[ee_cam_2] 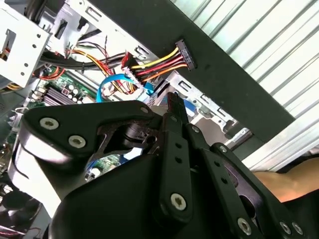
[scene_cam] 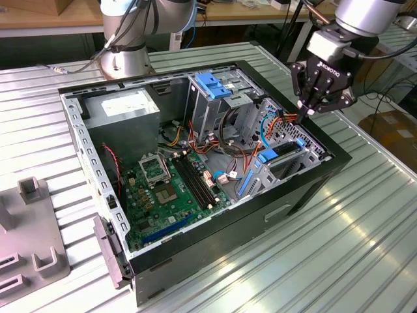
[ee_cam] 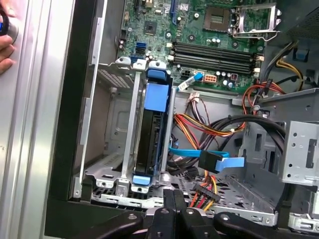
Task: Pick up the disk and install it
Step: 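Insert the first disk wire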
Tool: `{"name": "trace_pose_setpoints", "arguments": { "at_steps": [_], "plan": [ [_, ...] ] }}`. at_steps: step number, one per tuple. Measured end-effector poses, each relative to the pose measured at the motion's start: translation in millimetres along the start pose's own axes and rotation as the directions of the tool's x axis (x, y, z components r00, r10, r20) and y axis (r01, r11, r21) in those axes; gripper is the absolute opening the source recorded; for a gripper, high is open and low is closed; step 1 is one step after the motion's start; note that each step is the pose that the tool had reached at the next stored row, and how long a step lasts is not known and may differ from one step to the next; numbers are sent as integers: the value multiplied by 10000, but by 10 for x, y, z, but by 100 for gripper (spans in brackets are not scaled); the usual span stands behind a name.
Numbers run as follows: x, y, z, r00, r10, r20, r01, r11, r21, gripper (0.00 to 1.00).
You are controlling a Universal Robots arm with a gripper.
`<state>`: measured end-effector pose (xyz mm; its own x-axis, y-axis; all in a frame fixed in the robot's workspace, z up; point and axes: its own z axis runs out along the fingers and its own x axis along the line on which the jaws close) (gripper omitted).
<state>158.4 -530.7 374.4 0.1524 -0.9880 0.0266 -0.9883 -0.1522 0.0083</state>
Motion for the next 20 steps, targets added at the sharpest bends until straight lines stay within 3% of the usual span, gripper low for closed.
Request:
{"name": "trace_pose_setpoints", "arguments": {
  "at_steps": [6, 12, 15, 17, 19, 20],
  "plan": [
    [9, -61, 0, 9979, -645, -7, 645, 9979, 17, 10],
    [14, -108, -1, 9907, -1361, -16, 1361, 9907, 36, 10],
    [-51, -135, -13, 9902, -1390, -133, 1391, 9903, 4, 10],
    [-58, -153, -15, 9896, -1429, -142, 1429, 9897, 2, 10],
    [-59, -168, -16, 9864, -1639, -145, 1640, 9865, 7, 10],
    [-58, -171, -16, 9803, -1971, -149, 1971, 9804, 16, 10]
  ]
}}
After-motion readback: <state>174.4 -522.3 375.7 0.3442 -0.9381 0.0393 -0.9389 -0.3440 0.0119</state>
